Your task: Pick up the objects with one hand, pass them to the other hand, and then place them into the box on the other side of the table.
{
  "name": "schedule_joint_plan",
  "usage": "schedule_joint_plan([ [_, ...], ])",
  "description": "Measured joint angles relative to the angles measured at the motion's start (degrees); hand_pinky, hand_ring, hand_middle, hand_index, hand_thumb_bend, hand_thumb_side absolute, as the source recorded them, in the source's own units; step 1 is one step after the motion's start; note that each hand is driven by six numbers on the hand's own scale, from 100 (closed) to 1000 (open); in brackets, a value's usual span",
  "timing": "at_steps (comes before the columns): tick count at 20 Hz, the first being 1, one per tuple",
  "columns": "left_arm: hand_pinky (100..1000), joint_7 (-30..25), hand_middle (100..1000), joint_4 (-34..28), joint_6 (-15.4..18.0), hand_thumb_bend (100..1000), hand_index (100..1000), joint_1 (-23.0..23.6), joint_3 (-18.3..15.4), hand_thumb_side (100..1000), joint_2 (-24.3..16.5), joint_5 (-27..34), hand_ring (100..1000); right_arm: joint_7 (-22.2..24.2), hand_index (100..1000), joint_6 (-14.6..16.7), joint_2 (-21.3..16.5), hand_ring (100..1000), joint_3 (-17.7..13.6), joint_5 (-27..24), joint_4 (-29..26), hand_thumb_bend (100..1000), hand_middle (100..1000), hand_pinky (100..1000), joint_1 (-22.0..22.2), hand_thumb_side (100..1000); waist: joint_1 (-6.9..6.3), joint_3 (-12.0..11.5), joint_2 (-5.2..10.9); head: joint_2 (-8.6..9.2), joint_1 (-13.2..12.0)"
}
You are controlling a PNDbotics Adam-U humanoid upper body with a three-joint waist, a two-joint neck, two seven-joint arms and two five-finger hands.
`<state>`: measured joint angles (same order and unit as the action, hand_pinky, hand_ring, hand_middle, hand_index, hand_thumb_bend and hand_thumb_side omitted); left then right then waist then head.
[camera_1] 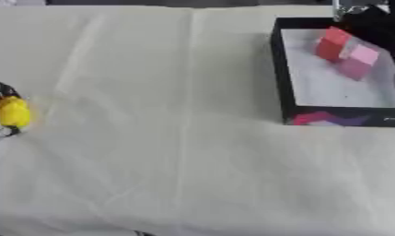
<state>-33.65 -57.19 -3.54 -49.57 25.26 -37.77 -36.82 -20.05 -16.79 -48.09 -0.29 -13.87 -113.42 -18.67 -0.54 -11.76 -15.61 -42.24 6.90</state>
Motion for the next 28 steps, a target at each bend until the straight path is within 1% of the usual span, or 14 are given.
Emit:
schedule_joint_plan([
  [3, 698, -1.2, 587, -2.6, 0.4, 196, 768, 0.0, 0.0, 100, -0.1, 1.6, 627, 0.0, 1000, 0.0, 0.0, 943, 0.0, 0.0, 0.0, 100, 914, 983, 0.0, 233, 0.00, 0.0, 0.00, 0.00, 0.1],
  [5, 700, -2.1, 592, -5.1, 0.4, 184, 768, 0.0, -0.1, 100, -0.2, 3.2, 626, 0.0, 1000, 0.0, 0.0, 944, 0.0, 0.0, 0.0, 100, 914, 983, 0.0, 231, 0.00, 0.0, 0.02, 0.00, 0.3],
  [9, 698, -2.9, 581, -11.0, -0.4, 145, 750, -0.4, -1.0, 100, -1.7, 6.5, 615, 0.1, 1000, 0.0, 0.0, 943, 0.1, -0.1, 0.0, 100, 913, 982, -0.3, 227, -0.04, 0.0, 0.08, 0.00, 0.6],
  [12, 694, -0.6, 575, -15.5, -1.5, 144, 745, -0.9, -2.6, 100, -2.3, 7.7, 605, 0.7, 1000, 0.4, 0.0, 943, 0.4, -0.3, 0.0, 102, 913, 980, -0.9, 222, -0.04, -0.1, 0.34, 0.00, 0.9],
  [15, 691, 4.3, 570, -19.4, -1.9, 136, 737, -1.4, -4.3, 100, -1.2, 7.0, 597, 2.2, 1000, 0.7, 0.0, 944, 1.4, -0.6, 0.0, 115, 916, 979, -2.2, 238, 0.02, -0.1, 0.38, 0.02, 1.4],
  [17, 689, 7.8, 569, -20.9, -1.8, 148, 736, -1.4, -5.5, 100, 1.2, 5.1, 596, 4.2, 1000, 0.7, 0.0, 947, 2.6, -1.1, 0.0, 117, 922, 980, -3.6, 272, 0.26, -0.1, 0.43, 0.05, 1.7],
  [20, 687, 12.5, 572, -21.6, -0.7, 182, 737, -1.4, -6.6, 100, 5.5, 0.8, 600, 8.6, 1000, -0.5, 0.0, 948, 5.0, -1.5, 0.0, 128, 932, 981, -6.3, 305, 0.56, 0.1, 0.53, 0.12, 2.1],
  [24, 684, 18.1, 575, -21.0, 2.1, 249, 743, -1.4, -7.0, 100, 10.3, -7.3, 603, 15.3, 1000, -3.4, 0.3, 956, 8.6, -2.4, 0.0, 133, 944, 983, -10.4, 373, 0.62, 0.5, 0.67, 0.30, 3.1],
  [26, 684, 21.1, 578, -20.7, 3.8, 264, 745, -1.3, -7.2, 100, 12.3, -11.6, 606, 18.9, 1000, -5.0, 1.0, 957, 10.6, -2.9, 0.0, 137, 946, 983, -12.6, 379, 0.63, 0.5, 0.68, 0.30, 3.7],
  [27, 684, 22.6, 580, -20.6, 4.5, 271, 746, -1.2, -7.2, 100, 13.1, -13.7, 608, 20.4, 1000, -5.7, 1.4, 959, 11.6, -3.1, 0.0, 183, 946, 983, -13.7, 356, 0.65, 0.7, 0.70, 0.31, 3.9],
  [28, 684, 24.0, 580, -20.4, 5.3, 274, 747, -1.1, -7.3, 100, 13.9, -15.6, 608, 21.8, 1000, -6.5, 1.9, 959, 12.5, -3.1, 0.0, 145, 948, 983, -14.8, 377, 0.68, 0.8, 0.72, 0.31, 4.1],
])
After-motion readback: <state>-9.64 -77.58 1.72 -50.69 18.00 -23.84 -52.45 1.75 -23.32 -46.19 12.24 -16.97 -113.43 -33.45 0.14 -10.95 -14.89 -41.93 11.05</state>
